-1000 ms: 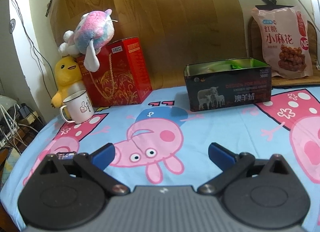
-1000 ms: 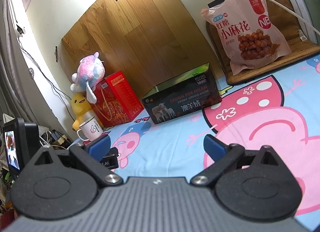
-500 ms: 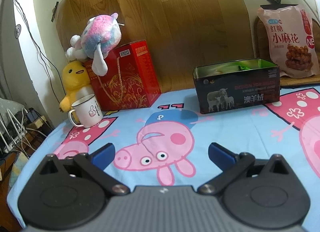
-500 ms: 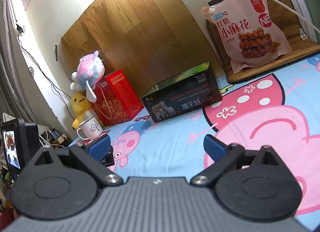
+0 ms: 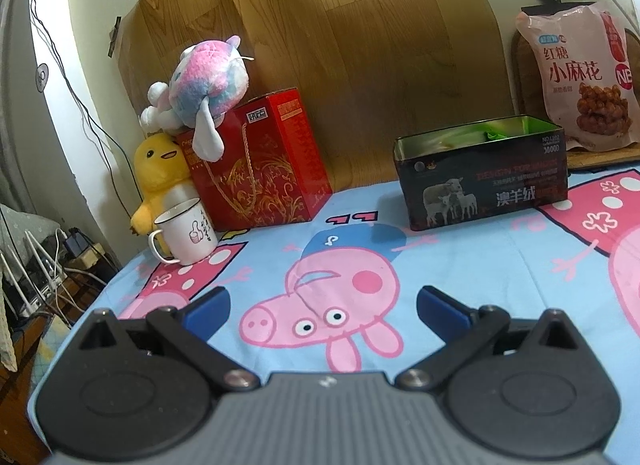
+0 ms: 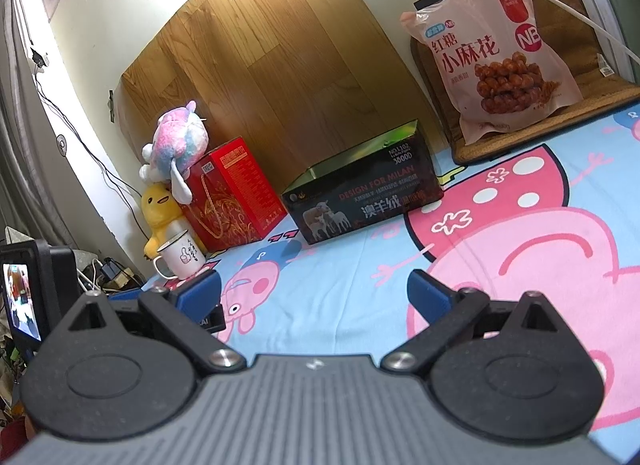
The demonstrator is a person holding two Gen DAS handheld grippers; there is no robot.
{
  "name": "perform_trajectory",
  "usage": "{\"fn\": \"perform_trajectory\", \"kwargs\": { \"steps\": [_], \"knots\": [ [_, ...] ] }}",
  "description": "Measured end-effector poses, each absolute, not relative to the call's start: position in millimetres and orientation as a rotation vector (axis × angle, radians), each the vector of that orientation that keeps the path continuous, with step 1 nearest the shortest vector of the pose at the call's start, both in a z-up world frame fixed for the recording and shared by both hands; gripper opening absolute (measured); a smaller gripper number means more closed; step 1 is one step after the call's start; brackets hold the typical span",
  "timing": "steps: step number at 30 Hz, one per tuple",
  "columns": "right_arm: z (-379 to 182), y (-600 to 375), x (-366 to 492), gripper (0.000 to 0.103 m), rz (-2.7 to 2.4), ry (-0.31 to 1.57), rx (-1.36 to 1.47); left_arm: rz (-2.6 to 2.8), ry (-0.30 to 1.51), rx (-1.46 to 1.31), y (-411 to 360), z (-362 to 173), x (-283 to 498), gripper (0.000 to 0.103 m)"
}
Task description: Organize snacks
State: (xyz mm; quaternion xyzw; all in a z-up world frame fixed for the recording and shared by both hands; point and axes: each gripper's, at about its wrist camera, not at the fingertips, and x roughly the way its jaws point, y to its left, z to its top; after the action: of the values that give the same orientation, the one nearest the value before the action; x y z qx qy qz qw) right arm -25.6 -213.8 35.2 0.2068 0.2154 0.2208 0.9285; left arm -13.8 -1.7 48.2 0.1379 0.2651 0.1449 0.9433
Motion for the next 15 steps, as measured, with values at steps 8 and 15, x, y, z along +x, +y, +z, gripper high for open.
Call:
{"fn": "perform_trajectory", "kwargs": {
  "steps": [8, 15],
  "knots": [
    [35, -215, -25, 0.101, 0.452, 0.442, 0.426, 0.289, 0.534, 0.297, -4, 49, -14, 0.103],
    [31, -217, -27, 0.101, 0.448, 0.440, 0.439, 0.274, 0.531, 0.335, -14, 48, -12, 0.103]
  ]
}}
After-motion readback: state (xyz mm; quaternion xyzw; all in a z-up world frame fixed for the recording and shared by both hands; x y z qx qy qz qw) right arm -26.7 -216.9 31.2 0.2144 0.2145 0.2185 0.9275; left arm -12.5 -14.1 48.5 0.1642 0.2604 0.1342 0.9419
